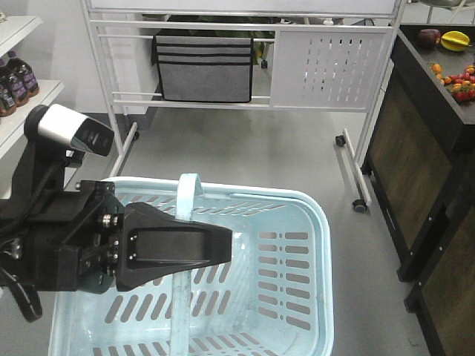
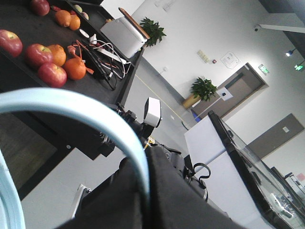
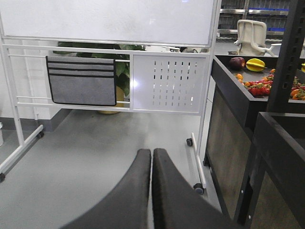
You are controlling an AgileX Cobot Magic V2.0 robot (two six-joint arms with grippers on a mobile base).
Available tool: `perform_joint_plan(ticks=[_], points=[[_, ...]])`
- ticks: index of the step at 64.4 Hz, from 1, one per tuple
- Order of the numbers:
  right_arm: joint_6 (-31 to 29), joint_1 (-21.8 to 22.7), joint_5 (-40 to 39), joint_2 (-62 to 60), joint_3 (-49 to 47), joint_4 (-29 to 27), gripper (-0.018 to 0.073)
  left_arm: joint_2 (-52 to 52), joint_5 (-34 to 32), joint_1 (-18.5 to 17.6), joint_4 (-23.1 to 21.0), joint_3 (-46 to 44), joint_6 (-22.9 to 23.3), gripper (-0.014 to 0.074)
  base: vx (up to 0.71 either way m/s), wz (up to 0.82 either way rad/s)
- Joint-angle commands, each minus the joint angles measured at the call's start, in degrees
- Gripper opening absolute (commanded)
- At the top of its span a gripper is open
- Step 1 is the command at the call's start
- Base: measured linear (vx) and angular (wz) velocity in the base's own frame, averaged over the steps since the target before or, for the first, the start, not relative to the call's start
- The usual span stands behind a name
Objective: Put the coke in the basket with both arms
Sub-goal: 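Drive the base to the shelf with Coca-Cola cans, holding the basket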
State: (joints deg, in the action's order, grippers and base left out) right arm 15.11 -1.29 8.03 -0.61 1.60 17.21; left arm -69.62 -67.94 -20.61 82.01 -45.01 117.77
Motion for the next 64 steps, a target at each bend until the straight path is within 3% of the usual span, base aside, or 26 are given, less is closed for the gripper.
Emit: perform_joint_plan(ticks=[1,64], points=[[-0.4,0.0,-4.2,-1.0,0.6,0.7,-0.0004,1.4,-9.5,-0.2,-5.2,-2.0,-0.3,-0.0007,0.30,-0.07],[-0.4,0.0,-4.2,-1.0,0.6,0.7,-0.0004,1.4,-9.5,-0.2,-5.2,-2.0,-0.3,-0.0007,0.30,-0.11]])
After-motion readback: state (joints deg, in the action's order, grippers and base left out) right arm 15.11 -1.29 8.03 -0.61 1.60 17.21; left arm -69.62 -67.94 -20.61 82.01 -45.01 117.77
